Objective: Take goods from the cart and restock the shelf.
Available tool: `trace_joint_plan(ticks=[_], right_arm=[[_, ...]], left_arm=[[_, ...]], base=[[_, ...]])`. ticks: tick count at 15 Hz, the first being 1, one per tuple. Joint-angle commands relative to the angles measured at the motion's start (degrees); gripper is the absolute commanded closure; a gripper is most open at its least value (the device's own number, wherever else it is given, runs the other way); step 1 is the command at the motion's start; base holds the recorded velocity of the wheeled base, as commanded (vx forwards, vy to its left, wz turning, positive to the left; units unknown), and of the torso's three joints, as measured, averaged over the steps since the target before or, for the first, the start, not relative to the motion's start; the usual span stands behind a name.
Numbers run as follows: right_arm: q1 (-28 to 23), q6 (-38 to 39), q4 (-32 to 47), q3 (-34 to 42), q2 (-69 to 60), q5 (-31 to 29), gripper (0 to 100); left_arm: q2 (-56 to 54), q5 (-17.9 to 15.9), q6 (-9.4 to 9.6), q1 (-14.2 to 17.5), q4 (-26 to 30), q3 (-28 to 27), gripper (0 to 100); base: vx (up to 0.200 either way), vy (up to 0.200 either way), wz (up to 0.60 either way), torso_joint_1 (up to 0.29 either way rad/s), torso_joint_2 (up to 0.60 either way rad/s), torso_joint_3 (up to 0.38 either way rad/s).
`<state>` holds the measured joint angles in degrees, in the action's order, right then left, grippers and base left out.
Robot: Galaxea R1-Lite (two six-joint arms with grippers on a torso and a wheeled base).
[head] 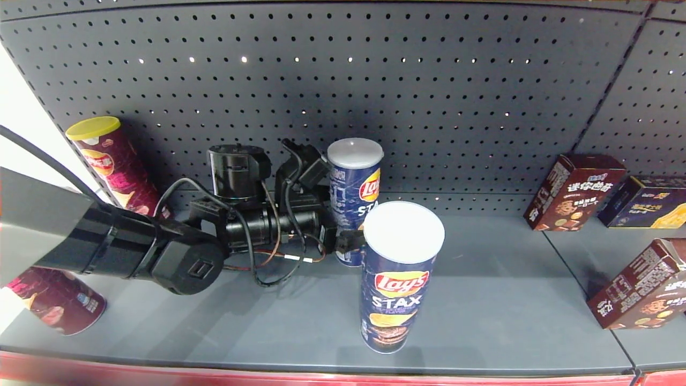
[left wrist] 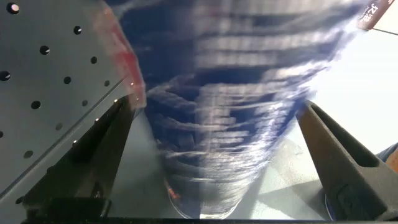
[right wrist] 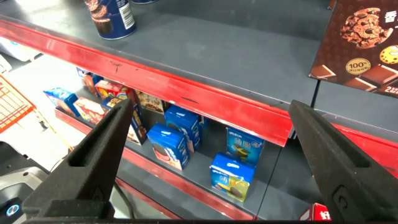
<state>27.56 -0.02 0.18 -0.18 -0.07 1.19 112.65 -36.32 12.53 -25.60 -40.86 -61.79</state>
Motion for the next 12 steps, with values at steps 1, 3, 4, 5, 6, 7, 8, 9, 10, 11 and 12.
trace_joint_plan(ticks=[1,3,4,5,6,7,8,9,10,11,12], right_arm=[[0.0,-0.1,0.0,0.0,0.1,0.0,0],[0.0,-0.1,0.0,0.0,0.1,0.0,0],[0.0,-0.1,0.0,0.0,0.1,0.0,0],[0.0,-0.1,0.0,0.0,0.1,0.0,0],[0.0,-0.1,0.0,0.0,0.1,0.0,0],[0.0,0.0,0.0,0.0,0.1,0.0,0],[0.0,-0.1,0.0,0.0,0.1,0.0,0],[0.0,-0.1,0.0,0.0,0.1,0.0,0],[0.0,-0.1,0.0,0.0,0.1,0.0,0],[0.0,-0.1,0.0,0.0,0.1,0.0,0],[0.0,-0.1,0.0,0.0,0.1,0.0,0]], left_arm=[[-0.6,0.1,0.04,0.3,-0.2,0.6,0],[-2.4,2.0,1.53,0.6,-0.4,2.5,0],[-2.7,2.7,2.06,0.8,-0.4,3.2,0],[-3.8,4.2,3.46,1.1,-0.5,5.3,0],[-3.9,4.9,3.55,1.1,-0.5,6.1,0],[-3.9,6.7,3.55,1.1,-0.5,6.4,0],[-3.9,9.5,3.55,1.0,-0.5,6.3,0],[-3.9,11.5,3.46,0.8,-0.5,6.1,0],[-3.9,12.3,3.46,0.8,-0.6,6.1,0],[-3.9,12.3,3.46,0.8,-0.6,6.1,0],[-3.8,12.5,3.20,1.0,-2.2,6.6,0]], base=[[0.000,0.000,0.00,0.000,0.00,0.000],[0.000,0.000,0.00,0.000,0.00,0.000],[0.000,0.000,0.00,0.000,0.00,0.000],[0.000,0.000,0.00,0.000,0.00,0.000],[0.000,0.000,0.00,0.000,0.00,0.000],[0.000,0.000,0.00,0.000,0.00,0.000],[0.000,0.000,0.00,0.000,0.00,0.000],[0.000,0.000,0.00,0.000,0.00,0.000],[0.000,0.000,0.00,0.000,0.00,0.000],[0.000,0.000,0.00,0.000,0.00,0.000],[0.000,0.000,0.00,0.000,0.00,0.000]])
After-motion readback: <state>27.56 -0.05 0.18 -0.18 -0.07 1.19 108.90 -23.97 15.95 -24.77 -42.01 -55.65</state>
